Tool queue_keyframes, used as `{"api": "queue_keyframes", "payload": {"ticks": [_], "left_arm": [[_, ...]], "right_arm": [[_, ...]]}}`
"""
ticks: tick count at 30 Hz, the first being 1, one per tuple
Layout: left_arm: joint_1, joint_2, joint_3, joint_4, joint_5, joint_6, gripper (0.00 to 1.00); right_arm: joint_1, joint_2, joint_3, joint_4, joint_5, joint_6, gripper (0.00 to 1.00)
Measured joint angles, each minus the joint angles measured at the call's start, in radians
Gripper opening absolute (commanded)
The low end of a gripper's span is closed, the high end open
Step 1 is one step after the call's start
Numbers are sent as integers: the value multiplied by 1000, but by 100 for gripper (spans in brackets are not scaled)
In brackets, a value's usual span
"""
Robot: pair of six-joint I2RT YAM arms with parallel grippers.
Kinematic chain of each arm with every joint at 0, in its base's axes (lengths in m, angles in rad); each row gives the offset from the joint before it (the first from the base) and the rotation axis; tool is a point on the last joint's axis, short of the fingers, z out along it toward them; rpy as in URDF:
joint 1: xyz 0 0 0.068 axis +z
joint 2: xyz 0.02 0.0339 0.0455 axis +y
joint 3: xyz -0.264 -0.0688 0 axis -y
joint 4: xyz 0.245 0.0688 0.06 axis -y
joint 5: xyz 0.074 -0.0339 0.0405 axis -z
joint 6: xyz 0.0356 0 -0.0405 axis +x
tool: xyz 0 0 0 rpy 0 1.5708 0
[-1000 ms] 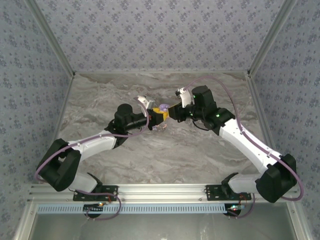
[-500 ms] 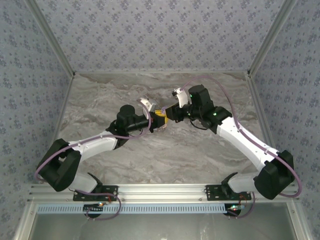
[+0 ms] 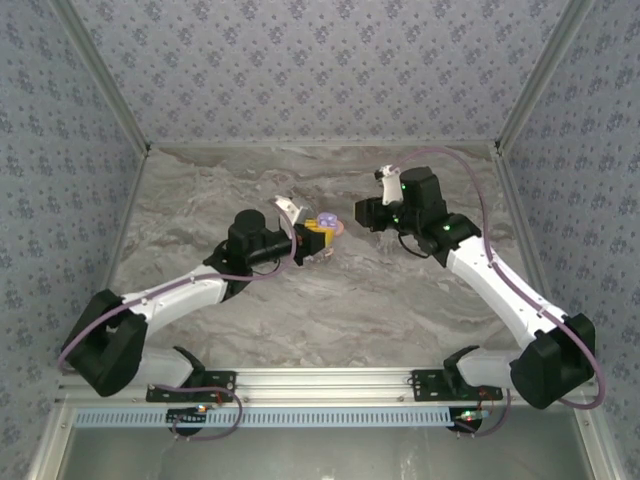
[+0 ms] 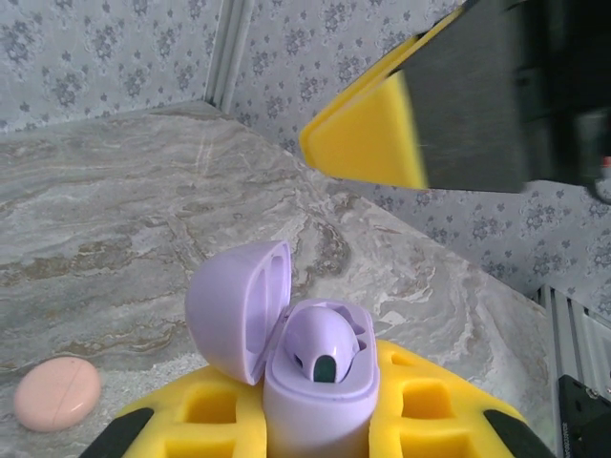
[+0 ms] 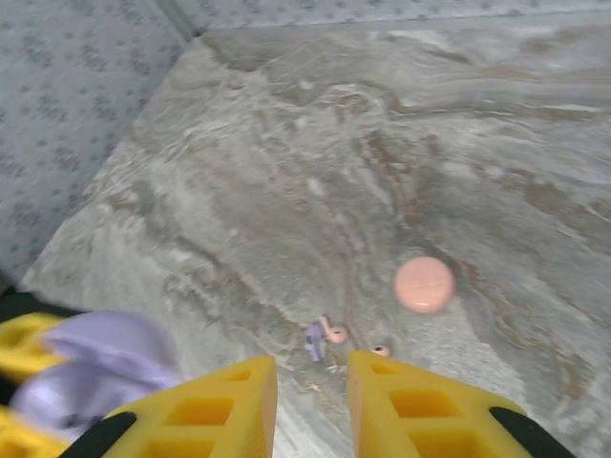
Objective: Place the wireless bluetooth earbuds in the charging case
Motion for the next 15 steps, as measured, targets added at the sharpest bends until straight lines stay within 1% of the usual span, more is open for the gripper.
{"api": "queue_keyframes", "payload": {"ticks": [3, 8, 15], "left_arm": [[12, -52, 0, -40, -1, 12, 0], [31, -140, -7, -109, -3, 27, 0], [41, -233, -16, -197, -13, 41, 0]], "right_arm": [[-29, 30, 0, -19, 8, 14, 33], [-32, 146, 0, -42, -8, 14, 35], [7, 351, 55, -86, -47, 10, 35]]}}
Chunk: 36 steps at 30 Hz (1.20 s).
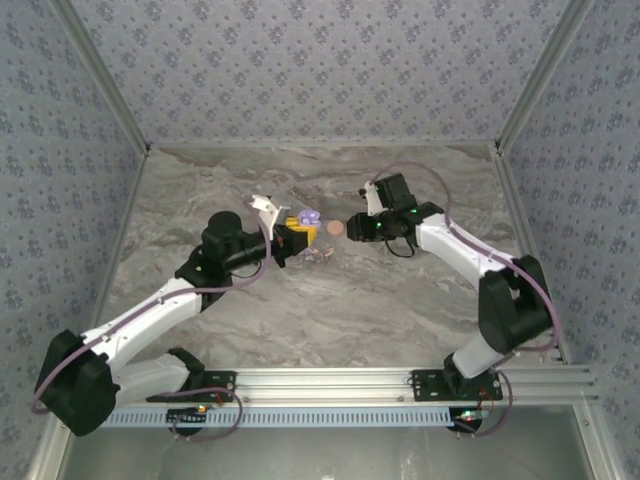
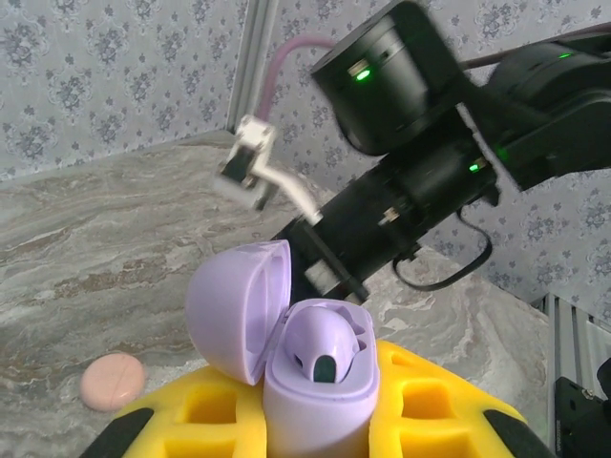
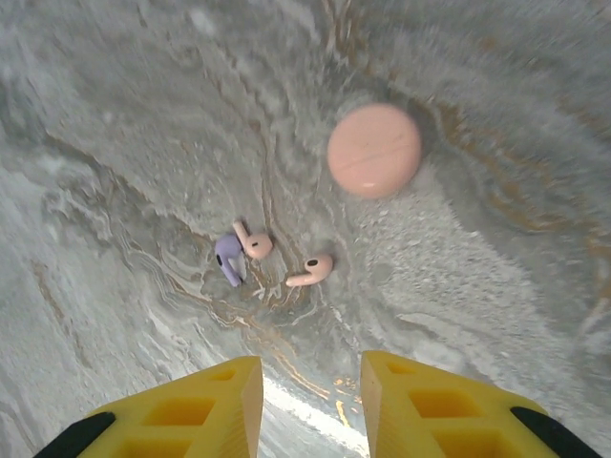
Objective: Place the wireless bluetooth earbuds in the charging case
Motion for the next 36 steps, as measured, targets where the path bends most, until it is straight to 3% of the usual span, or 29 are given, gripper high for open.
{"api": "queue_keyframes", "payload": {"ticks": [15, 36], "left_arm": [[8, -165, -32, -151, -78, 23, 0], [8, -198, -48, -187, -96, 30, 0]], "right_arm": [[167, 342, 270, -56, -45, -57, 31], [242, 483, 368, -137, 86, -92, 30]]}}
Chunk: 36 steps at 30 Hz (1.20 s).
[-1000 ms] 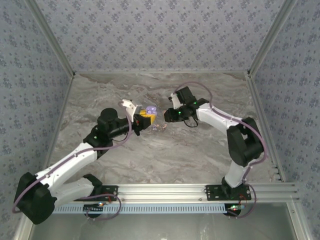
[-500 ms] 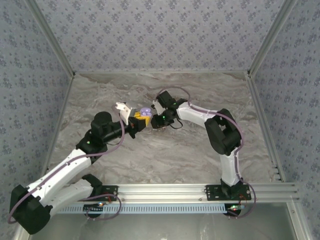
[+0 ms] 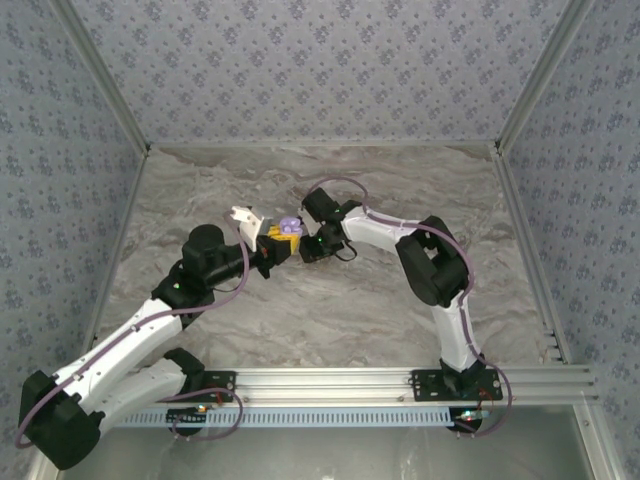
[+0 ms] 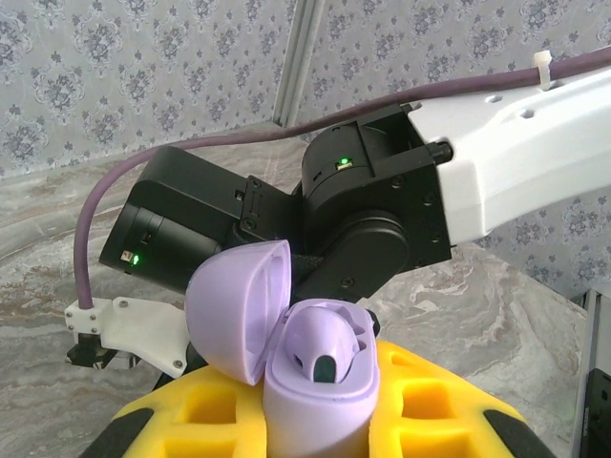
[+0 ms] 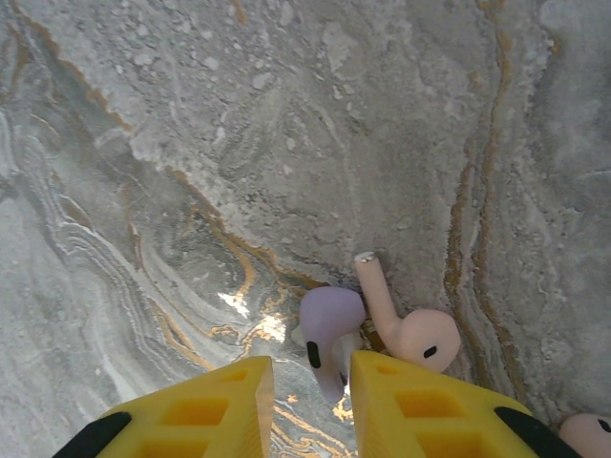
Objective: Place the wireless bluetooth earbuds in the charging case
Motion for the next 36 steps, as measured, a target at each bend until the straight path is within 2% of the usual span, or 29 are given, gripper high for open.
{"api": "queue_keyframes", "payload": {"ticks": [11, 17, 23, 36], "left_arm": [[0, -12, -8, -4, -2, 0, 1], [0, -13, -10, -8, -4, 0, 1], [0, -13, -10, -8, -8, 0, 1], [0, -11, -10, -7, -7, 0, 1]], "right_arm": [[19, 39, 50, -28, 52, -8, 27], [26, 50, 63, -30, 74, -11, 18], [29, 39, 51, -23, 80, -18, 14], [-7, -222, -194, 78, 27, 10, 14]]}}
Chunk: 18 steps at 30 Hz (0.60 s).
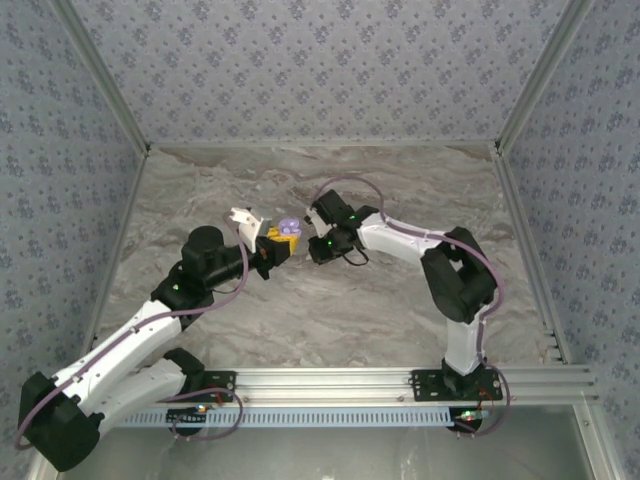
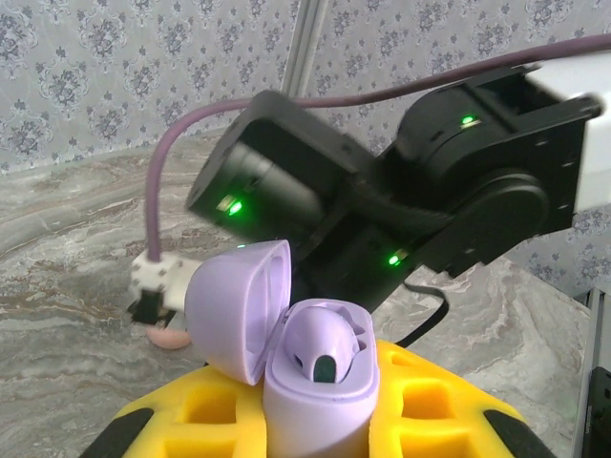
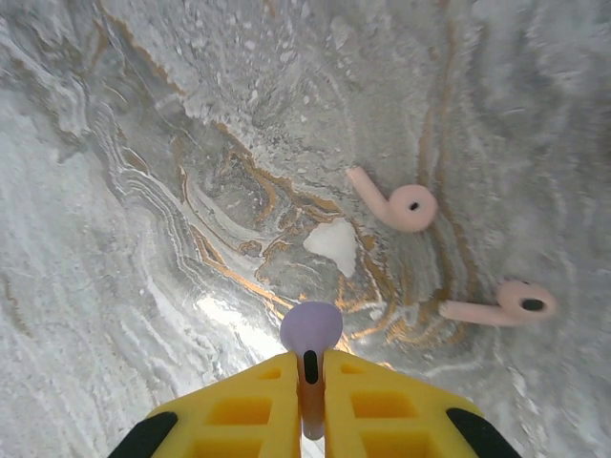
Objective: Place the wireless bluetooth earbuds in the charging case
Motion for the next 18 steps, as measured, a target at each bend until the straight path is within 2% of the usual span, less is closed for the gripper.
{"api": "queue_keyframes", "payload": {"ticks": [11, 18], "left_arm": [[0, 26, 0, 2, 0, -3, 1], [0, 48, 0, 22, 1, -3, 1]], "right_arm": [[-111, -186, -259, 62, 55, 51, 13], [-156, -216, -345, 62, 109, 74, 13]]}}
